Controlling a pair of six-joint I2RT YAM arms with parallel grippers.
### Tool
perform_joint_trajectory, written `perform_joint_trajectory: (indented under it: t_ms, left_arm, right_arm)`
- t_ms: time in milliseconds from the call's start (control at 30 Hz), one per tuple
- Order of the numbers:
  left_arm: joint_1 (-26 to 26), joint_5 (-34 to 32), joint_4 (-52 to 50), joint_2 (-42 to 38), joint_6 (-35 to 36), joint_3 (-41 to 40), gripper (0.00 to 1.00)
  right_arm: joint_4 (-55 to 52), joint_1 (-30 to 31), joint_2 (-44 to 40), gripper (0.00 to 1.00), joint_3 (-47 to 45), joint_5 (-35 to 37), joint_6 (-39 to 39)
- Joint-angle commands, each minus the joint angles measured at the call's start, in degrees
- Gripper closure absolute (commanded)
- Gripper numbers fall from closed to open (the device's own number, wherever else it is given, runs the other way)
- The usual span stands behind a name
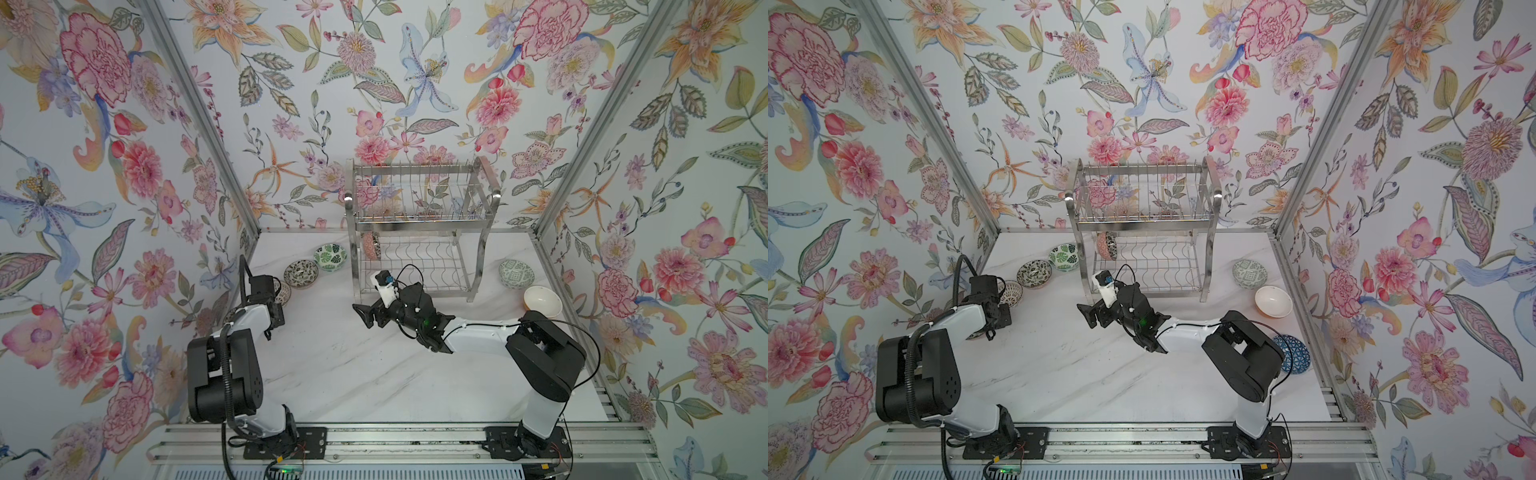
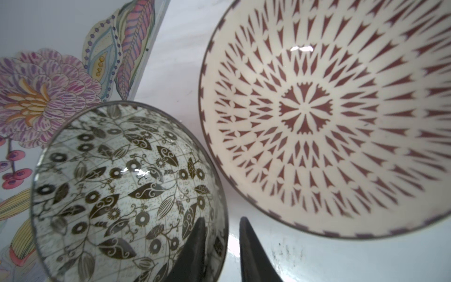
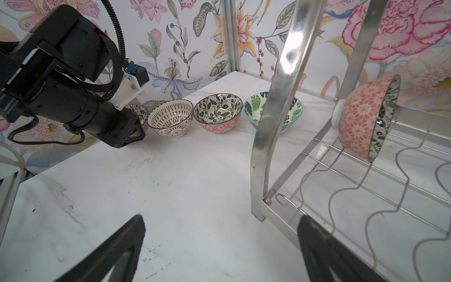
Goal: Load bowls into a dish rack
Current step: Pick up the bowl from the middle-left of the table.
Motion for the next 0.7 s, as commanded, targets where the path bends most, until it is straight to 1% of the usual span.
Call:
perform_joint_trajectory:
  t_ms: [0, 67, 133, 300, 467, 500, 667]
  left_arm:
    - [0.5, 1.3, -0.9, 1.1, 0.0, 0.0, 0.82]
    - [0.5, 1.3, -0.9, 1.0, 0.0, -0.1, 0.84]
    - [0.5, 1.2, -1.0, 1.1, -0.1, 0.0, 0.90]
    - [0.5, 0.6, -1.1, 0.6, -0.3, -0.2, 1.00]
    - [0.5, 0.3, -1.3, 0.4, -0.6, -0.4, 1.00]
    - [0.5, -0.2, -1.3, -1.5, -0.7, -0.4, 1.00]
    - [0.5, -4.3, -1.5, -4.6, -0.7, -0.8, 1.00]
  right_arm:
    - [1.7, -0.4, -1.5, 0.01, -0.9, -0.1, 1.0]
    - [1.9, -0.4, -1.5, 0.01, -1.0, 0.0, 1.1]
    - [2.2, -0.6, -1.4, 0.01, -1.1, 0.1, 1.3]
    - [2.6, -0.7, -1.6, 0.01, -1.5, 0.2, 1.4]
    - [2.6, -1.0, -1.8, 0.01, -1.9, 0.3, 1.5]
    - [2.6, -1.1, -1.9, 0.01, -1.9, 0.3, 1.5]
    - [2.3, -1.4, -2.0, 0.01, -2.1, 0.1, 1.5]
